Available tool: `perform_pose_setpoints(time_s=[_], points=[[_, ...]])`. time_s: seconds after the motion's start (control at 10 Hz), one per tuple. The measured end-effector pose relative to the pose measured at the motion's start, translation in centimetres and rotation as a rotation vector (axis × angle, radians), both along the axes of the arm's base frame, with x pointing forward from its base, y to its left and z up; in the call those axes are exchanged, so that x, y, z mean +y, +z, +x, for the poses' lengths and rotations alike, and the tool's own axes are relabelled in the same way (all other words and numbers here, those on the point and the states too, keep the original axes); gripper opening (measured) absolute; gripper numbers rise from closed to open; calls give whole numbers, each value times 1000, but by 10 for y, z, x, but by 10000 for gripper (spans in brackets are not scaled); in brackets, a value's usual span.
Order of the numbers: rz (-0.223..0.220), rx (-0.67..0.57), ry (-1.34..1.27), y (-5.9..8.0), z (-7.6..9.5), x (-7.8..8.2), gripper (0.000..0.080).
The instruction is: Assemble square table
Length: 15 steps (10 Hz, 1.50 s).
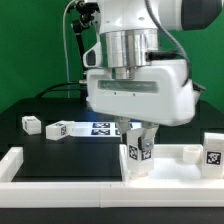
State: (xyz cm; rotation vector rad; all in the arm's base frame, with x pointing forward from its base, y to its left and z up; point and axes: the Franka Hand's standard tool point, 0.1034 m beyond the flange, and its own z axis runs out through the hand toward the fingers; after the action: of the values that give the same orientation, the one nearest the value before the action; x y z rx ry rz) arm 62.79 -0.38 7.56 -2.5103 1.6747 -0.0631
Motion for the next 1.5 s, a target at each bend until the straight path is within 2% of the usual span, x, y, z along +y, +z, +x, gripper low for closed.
perform_pose_setpoints(time_s=[0.3,0.5,0.6,0.7,0.8,0.9,1.0,1.1,1.5], points=[[125,44,-563,-1,-1,3,297],[163,46,-782,-1,1,7,297],[167,50,-814,-1,1,8,297],[163,48,-793,-1,1,8,395],[155,45,-744,-1,0,8,395],[113,66,-612,-3,-5,12,569],[62,62,-447,-4,-7,14,569],[13,51,-238,-3,-7,16,633],[-26,25,128,-3,-7,18,648]])
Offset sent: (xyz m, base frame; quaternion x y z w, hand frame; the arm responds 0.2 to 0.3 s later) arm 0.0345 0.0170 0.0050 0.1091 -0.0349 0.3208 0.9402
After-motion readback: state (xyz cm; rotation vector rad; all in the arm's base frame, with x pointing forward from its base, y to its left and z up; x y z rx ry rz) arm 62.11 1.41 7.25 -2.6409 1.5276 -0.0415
